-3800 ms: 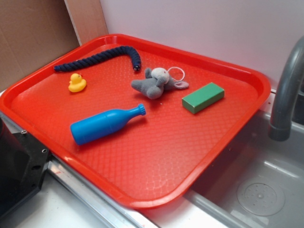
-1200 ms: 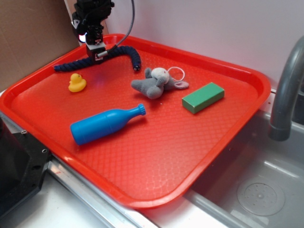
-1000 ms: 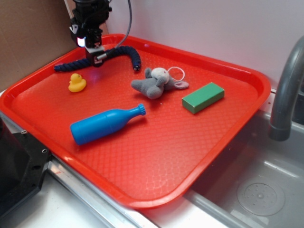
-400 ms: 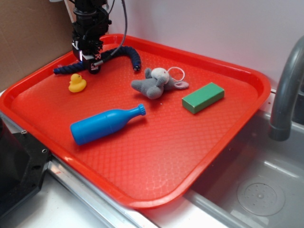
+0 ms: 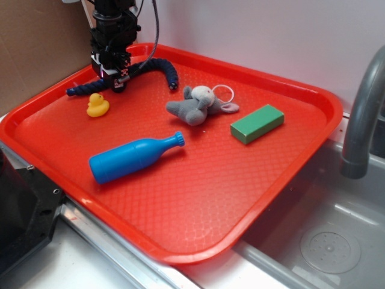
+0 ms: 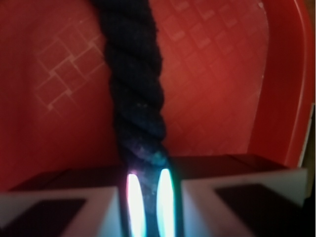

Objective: Grab the blue rope.

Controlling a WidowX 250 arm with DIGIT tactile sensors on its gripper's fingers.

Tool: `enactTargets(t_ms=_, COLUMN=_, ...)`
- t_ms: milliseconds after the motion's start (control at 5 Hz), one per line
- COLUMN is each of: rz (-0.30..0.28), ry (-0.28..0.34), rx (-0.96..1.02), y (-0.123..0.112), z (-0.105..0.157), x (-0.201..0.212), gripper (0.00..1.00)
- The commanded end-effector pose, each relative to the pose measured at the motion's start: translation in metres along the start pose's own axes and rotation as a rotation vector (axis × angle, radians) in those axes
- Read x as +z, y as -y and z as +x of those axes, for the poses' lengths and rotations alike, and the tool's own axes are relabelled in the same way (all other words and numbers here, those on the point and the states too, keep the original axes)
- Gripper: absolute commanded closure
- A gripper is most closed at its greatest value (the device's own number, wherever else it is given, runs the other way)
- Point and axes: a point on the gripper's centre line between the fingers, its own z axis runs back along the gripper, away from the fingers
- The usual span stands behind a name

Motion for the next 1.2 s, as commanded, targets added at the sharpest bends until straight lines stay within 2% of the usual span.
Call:
enactTargets(t_ms=0, rz=0.026, ry=0.162, rx=0.321, y=0.006, z=-0.019, x=0.096, gripper=1.0)
enactTargets(t_ms=200, rz=-0.106, ry=0.227, rx=0.509, y=0.026, z=-0.048, x=0.149, gripper=1.0)
enactTargets(t_ms=400, rz=-0.165, ry=0.281, rx=0.53, y=0.028, z=-0.077, x=0.196, gripper=1.0)
enactTargets(t_ms=600, rz=-0.199, ry=0.286, rx=0.549, y=0.022, z=-0.1, x=0.243, gripper=1.0)
enactTargets(t_ms=800, rz=-0.202, ry=0.31, rx=0.549, y=0.014, z=-0.116, x=0.29, gripper=1.0)
enactTargets(t_ms=1000, rz=-0.188, ry=0.335, rx=0.535, y=0.016, z=-0.117, x=0.294, gripper=1.0)
